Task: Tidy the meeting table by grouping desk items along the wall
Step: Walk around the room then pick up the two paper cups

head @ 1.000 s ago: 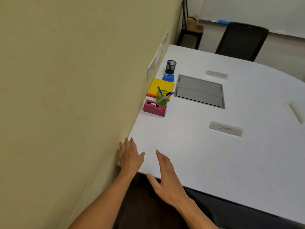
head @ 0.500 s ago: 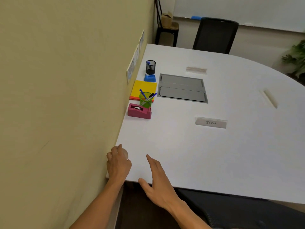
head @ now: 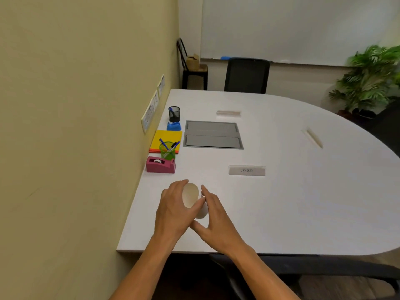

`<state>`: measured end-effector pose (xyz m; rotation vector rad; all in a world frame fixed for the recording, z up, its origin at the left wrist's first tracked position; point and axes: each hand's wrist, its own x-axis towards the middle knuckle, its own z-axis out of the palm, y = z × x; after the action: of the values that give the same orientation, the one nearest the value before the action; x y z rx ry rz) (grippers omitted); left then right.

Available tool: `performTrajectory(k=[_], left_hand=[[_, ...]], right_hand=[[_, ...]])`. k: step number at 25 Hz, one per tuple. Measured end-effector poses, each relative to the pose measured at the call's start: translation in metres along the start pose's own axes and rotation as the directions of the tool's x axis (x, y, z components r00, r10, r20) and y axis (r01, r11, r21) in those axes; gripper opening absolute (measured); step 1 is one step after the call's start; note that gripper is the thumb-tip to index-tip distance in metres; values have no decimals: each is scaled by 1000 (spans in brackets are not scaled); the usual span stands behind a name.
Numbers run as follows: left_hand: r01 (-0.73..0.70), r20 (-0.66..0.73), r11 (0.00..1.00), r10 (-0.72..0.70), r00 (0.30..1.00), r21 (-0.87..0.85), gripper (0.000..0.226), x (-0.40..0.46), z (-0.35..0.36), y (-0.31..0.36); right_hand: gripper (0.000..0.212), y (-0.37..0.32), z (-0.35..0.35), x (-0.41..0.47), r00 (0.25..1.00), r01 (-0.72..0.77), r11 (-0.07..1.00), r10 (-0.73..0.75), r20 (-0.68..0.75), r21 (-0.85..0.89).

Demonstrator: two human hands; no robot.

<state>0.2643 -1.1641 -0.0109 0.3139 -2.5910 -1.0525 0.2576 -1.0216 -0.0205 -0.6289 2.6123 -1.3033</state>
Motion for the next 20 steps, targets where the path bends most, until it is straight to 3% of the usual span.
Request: performTrajectory(k=[8, 13, 20], left_hand=[[-174, 126, 961, 204, 971, -213, 62, -60, 40, 138], [-325, 110, 933, 343, 933, -151, 61, -98, 84, 205], [-307, 173, 921, 352, 920, -238, 50, -132, 144, 271]], right_hand=[[83, 44, -129, -82, 992, 68, 995, -60, -108, 76], [64, 71, -205, -137, 998, 16, 989, -6, -70, 145], [65, 119, -274, -195, 997, -49, 995, 53, -54, 81]])
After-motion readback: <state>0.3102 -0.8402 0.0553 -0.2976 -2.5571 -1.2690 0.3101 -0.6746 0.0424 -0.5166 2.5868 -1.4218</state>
